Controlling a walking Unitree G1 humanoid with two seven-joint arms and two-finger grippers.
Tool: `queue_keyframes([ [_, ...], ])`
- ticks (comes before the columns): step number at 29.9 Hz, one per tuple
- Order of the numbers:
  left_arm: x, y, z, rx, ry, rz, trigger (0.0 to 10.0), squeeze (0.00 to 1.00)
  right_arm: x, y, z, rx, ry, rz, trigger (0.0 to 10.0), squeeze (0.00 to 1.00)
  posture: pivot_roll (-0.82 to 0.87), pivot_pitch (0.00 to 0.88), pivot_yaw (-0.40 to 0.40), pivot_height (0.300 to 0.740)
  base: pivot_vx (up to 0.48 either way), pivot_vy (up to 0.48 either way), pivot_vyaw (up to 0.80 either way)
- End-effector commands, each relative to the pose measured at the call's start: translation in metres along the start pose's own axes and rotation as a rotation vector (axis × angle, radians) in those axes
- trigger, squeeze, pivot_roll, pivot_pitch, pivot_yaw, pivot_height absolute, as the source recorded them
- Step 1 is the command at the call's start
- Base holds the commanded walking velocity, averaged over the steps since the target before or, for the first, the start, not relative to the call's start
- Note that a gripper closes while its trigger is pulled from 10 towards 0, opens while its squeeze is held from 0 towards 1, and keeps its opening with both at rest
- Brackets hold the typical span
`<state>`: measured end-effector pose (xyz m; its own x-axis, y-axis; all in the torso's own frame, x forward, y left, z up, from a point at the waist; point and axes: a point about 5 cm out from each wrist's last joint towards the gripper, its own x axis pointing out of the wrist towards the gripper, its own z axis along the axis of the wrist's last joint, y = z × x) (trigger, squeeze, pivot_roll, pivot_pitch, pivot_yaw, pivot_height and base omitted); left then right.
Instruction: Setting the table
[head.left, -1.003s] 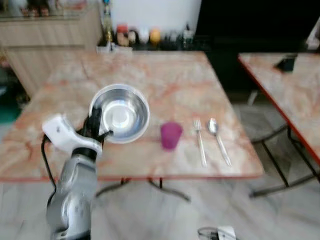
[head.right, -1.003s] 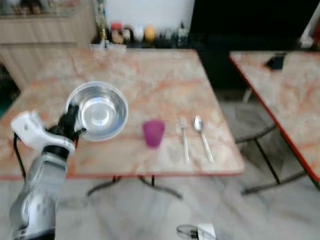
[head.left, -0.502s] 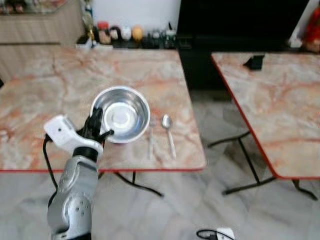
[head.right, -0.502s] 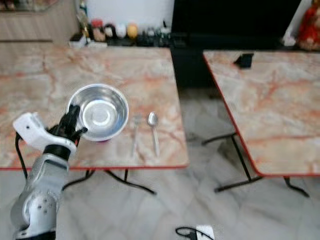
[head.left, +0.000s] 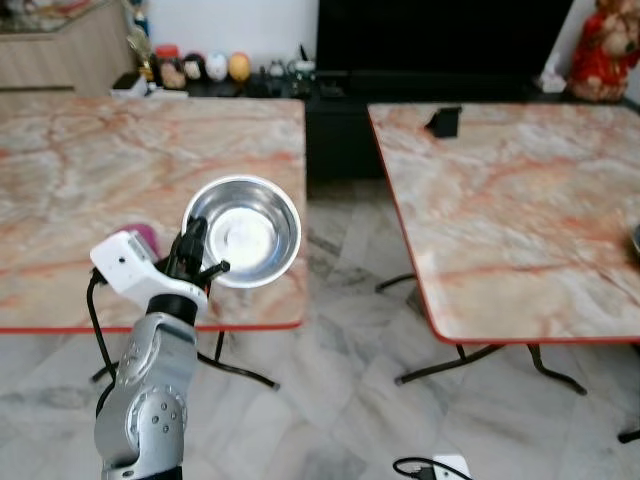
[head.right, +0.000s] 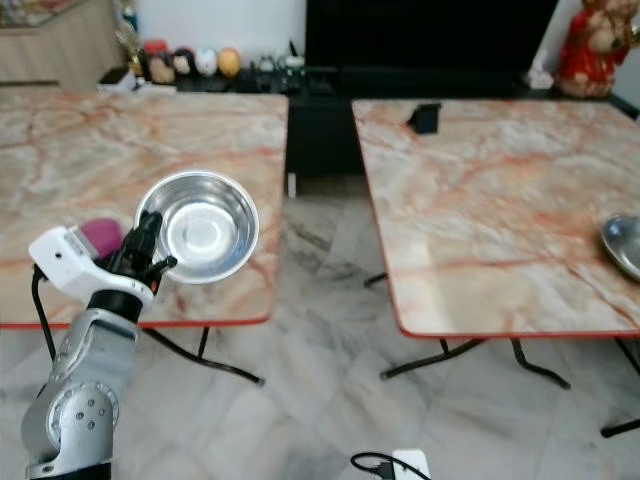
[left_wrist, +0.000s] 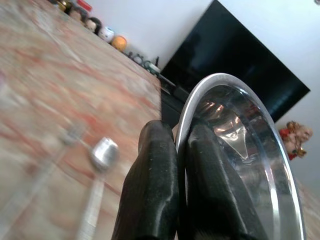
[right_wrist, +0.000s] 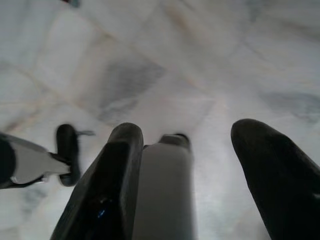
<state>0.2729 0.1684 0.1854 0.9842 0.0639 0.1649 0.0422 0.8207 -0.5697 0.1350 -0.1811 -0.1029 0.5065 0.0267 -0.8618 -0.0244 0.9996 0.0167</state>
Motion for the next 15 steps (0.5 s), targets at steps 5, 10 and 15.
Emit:
queue_keyframes([
  [5,0.0001,-0.0076,0.0017,-0.013,-0.013,-0.028,10.0,0.0,-0.0008,-0.0053,-0.0009,-0.03,0.006,-0.016,10.0,0.0,0.01,0.0,-0.006,0.74,0.0,-0.427,0.43],
  [10,0.0002,-0.0077,0.0011,-0.011,-0.01,-0.029,10.0,0.0,-0.0009,-0.0055,-0.0011,-0.008,0.004,-0.021,10.0,0.0,0.01,0.0,-0.006,0.74,0.0,-0.427,0.27],
  [15,0.0006,-0.0079,0.001,-0.007,-0.009,-0.031,10.0,0.0,-0.0008,-0.0054,-0.0008,-0.007,0.004,-0.02,10.0,0.0,0.01,0.0,-0.007,0.74,0.0,-0.424,0.0],
])
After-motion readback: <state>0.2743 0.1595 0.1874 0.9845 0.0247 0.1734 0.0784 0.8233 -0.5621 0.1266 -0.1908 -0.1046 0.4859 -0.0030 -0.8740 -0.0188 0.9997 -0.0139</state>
